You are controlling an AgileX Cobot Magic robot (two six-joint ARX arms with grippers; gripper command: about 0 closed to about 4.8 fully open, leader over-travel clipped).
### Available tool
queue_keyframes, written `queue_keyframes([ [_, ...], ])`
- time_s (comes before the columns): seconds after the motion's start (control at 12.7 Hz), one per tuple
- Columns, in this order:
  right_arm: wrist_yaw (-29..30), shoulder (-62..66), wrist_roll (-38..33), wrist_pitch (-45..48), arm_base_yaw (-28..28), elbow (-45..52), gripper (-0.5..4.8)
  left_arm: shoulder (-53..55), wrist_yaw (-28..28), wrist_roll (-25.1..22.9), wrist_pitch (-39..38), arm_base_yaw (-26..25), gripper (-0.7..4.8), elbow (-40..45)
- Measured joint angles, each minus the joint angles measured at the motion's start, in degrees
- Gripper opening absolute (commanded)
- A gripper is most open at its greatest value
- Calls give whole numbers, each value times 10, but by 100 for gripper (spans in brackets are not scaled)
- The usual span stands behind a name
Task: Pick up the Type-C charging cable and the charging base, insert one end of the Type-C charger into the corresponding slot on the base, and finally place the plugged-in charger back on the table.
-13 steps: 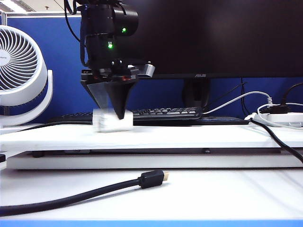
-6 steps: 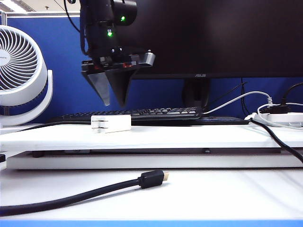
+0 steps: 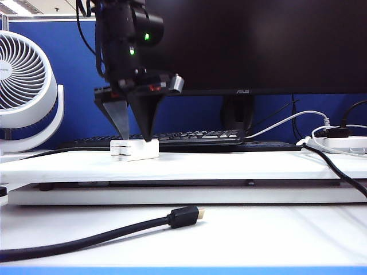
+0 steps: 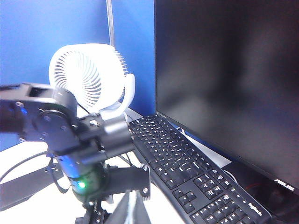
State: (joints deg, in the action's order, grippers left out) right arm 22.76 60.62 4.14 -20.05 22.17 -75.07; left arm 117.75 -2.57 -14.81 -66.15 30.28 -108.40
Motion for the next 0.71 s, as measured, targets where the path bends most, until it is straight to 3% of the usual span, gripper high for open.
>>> queue_keyframes([
  [0.39, 0, 0, 0, -3, 0, 0, -5, 30, -10, 6, 5, 0, 331, 0],
  [0.55, 0, 0, 0, -10, 0, 0, -5, 32, -10, 12, 5, 0, 295, 0],
  [0.63, 0, 0, 0, -10, 0, 0, -5, 32, -10, 14, 5, 0, 203, 0],
  [0.71, 0, 0, 0, -10, 0, 0, -5, 32, -10, 13, 6, 0, 42, 0],
])
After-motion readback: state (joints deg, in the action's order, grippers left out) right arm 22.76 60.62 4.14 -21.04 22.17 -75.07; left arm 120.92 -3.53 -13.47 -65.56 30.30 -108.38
